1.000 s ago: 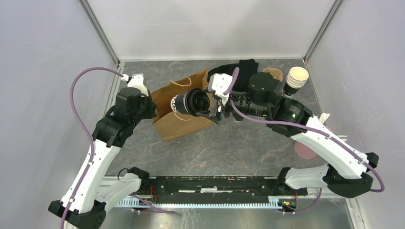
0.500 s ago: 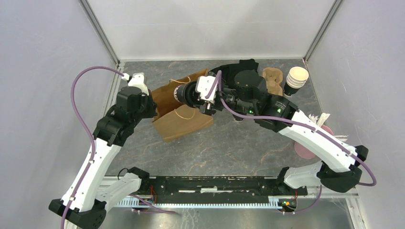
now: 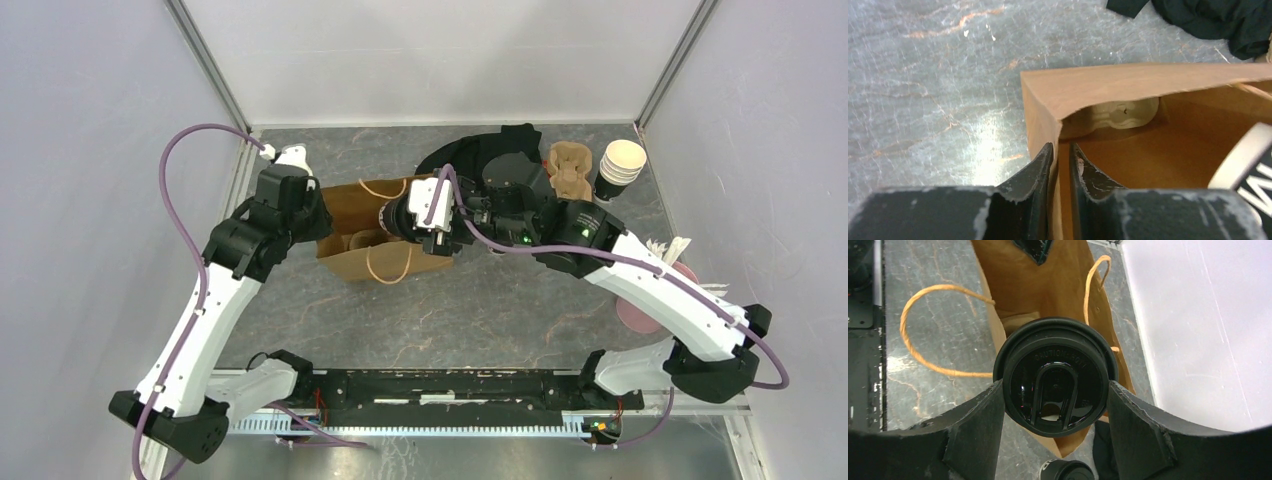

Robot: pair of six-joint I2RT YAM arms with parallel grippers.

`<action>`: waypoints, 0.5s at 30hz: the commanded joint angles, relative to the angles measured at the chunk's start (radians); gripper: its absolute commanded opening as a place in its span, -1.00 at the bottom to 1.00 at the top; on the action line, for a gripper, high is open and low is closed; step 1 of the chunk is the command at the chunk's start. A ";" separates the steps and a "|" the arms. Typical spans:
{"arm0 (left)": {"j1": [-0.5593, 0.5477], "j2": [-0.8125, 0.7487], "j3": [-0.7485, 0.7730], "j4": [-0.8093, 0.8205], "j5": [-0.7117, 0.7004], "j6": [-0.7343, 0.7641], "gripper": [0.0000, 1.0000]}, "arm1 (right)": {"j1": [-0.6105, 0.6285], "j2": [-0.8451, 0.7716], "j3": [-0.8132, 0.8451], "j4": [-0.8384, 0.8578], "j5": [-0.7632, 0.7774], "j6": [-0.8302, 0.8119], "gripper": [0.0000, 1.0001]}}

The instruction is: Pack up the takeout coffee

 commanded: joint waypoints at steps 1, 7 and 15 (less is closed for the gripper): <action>0.000 0.017 0.051 -0.092 -0.008 -0.112 -0.46 | 0.029 -0.047 -0.009 -0.017 -0.021 0.048 -1.00; 0.000 0.054 0.090 -0.116 -0.054 -0.099 -0.36 | 0.078 -0.055 -0.040 -0.023 0.053 0.095 -1.00; 0.001 0.078 0.109 -0.131 -0.097 -0.077 -0.54 | 0.161 -0.058 -0.072 -0.008 0.175 0.157 -1.00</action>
